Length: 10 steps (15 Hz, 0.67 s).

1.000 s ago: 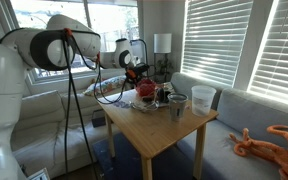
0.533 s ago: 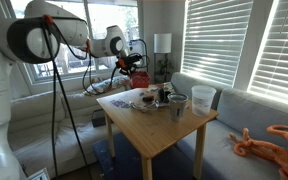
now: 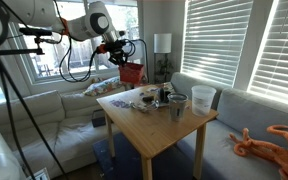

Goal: Pick up the red basket and put it on the bottom right corner of the table

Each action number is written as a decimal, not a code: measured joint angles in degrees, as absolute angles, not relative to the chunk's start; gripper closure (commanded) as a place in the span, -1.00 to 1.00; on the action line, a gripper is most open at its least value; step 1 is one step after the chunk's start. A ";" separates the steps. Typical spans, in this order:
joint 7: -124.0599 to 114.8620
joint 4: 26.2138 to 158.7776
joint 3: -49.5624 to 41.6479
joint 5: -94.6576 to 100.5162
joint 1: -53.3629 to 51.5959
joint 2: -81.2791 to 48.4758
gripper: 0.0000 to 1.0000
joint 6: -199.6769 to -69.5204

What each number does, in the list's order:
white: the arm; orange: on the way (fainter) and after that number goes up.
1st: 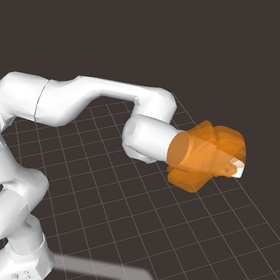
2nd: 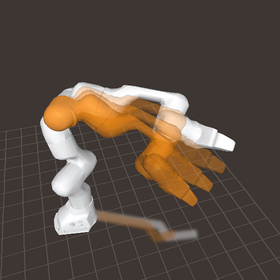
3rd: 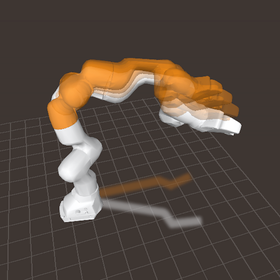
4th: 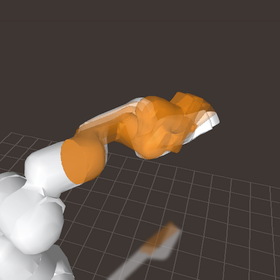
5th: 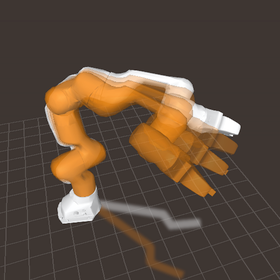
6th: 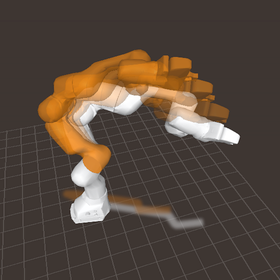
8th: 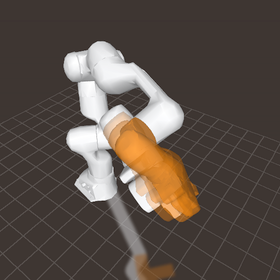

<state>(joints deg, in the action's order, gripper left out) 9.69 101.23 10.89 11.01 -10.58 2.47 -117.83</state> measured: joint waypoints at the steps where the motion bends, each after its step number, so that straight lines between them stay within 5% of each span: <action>1: 7.18 102.90 10.55 11.13 -10.30 4.67 0.98 -116.93; 10: -14.19 120.82 9.40 15.14 -3.90 18.96 0.98 -112.13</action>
